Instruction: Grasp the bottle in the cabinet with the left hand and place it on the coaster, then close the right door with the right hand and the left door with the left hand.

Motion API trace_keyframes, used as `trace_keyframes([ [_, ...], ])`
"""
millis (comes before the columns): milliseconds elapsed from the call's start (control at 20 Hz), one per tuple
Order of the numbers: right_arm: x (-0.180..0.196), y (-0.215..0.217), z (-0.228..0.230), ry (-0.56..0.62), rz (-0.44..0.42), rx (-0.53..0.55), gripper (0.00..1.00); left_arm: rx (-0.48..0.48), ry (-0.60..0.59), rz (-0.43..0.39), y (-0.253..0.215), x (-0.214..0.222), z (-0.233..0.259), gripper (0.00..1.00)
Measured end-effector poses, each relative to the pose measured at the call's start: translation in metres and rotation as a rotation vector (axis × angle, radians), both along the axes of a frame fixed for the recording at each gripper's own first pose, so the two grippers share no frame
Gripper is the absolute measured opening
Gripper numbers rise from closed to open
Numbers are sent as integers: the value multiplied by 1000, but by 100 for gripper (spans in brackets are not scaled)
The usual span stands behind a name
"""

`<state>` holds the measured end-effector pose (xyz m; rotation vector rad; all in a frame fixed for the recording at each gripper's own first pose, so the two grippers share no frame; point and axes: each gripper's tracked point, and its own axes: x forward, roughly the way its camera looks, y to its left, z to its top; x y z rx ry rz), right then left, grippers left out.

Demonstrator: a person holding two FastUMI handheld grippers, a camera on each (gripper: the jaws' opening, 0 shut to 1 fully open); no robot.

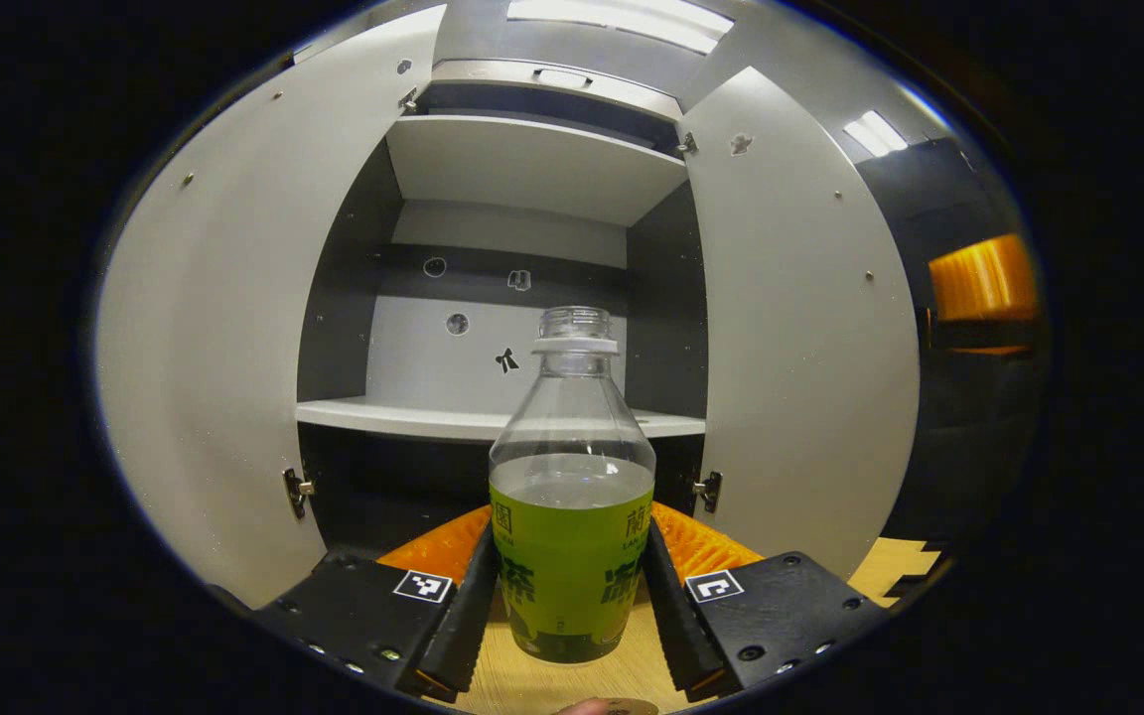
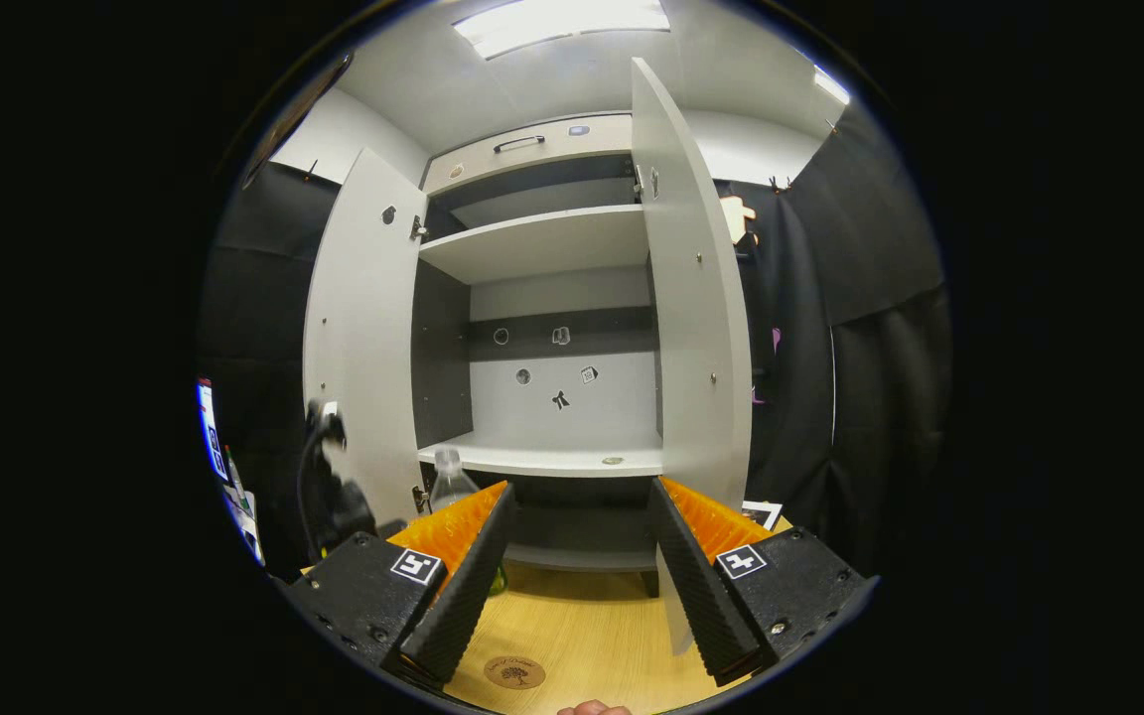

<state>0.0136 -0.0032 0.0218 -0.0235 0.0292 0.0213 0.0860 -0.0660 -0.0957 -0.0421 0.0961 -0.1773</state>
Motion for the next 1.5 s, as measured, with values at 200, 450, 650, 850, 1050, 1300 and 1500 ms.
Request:
trace_keyframes([
  [200,1,7,1,6,20,-8,83,-14,66,30,-12,-22,-48,70],
  [450,5,12,-17,72,36,-31,83,18,118,29,-26,-45,-108,70],
  [650,6,13,-26,111,42,-46,83,72,129,22,-31,-50,-135,70],
  [850,7,13,-29,124,42,-42,83,52,157,26,-33,-58,-151,70],
  [1050,7,11,-29,122,39,-38,83,55,152,23,-34,-59,-152,71],
  [1300,6,12,-30,118,47,-22,83,57,159,1,-37,-63,-151,77],
  [1500,5,11,-29,111,50,-20,83,69,165,-14,-36,-65,-148,83],
])
